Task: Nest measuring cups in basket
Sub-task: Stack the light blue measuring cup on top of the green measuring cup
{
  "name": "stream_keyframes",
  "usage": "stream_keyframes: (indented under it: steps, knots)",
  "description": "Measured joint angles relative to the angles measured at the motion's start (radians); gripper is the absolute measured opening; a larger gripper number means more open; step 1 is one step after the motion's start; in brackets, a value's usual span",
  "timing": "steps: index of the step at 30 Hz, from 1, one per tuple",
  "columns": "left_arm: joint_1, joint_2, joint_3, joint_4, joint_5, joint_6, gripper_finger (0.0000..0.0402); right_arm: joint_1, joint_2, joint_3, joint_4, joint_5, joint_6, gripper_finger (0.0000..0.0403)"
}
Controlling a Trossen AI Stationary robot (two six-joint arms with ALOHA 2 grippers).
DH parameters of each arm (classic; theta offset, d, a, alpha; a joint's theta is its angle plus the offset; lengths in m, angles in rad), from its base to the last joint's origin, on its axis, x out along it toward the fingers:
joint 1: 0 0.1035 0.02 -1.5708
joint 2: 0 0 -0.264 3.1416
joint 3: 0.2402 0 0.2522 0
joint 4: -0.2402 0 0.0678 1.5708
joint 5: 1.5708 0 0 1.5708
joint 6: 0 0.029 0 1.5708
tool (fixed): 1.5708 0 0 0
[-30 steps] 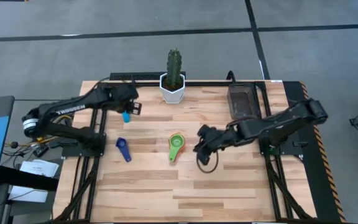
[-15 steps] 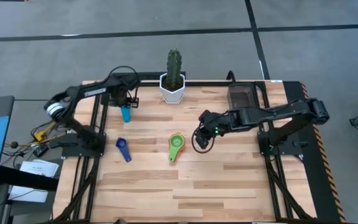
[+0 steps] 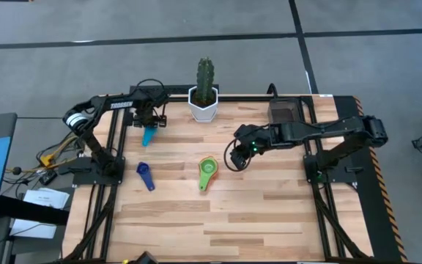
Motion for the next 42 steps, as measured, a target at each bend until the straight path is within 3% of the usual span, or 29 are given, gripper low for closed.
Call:
stream_keyframes:
  steps: [12,16,22,30,36,42]
  knots:
    - [-0.011,-0.007,0.004,0.02,0.041,0.007,0.0162,-0.007,0.0,0.0,-0.015,-0.021,-0.019,0.0108]
    - [-0.012,-0.008,0.004,0.039,0.038,0.014,0.012,-0.008,0.0,0.0,-0.014,-0.02,-0.019,0.0108]
    - [-0.021,-0.009,0.003,0.076,0.035,0.048,0.0014,-0.007,0.0,0.0,-0.014,-0.02,-0.018,0.0108]
    - [-0.031,-0.034,0.004,0.081,0.094,0.041,0.0004,-0.007,-0.008,0.0,-0.024,-0.019,-0.018,0.0108]
    - [-0.146,-0.184,0.004,0.065,0.088,-0.076,0.0005,-0.007,-0.053,0.0,-0.096,0.027,-0.01,0.0108]
    - [-0.39,-0.311,0.004,0.065,0.024,-0.313,0.0002,-0.007,-0.091,0.0,-0.134,0.071,-0.007,0.0108]
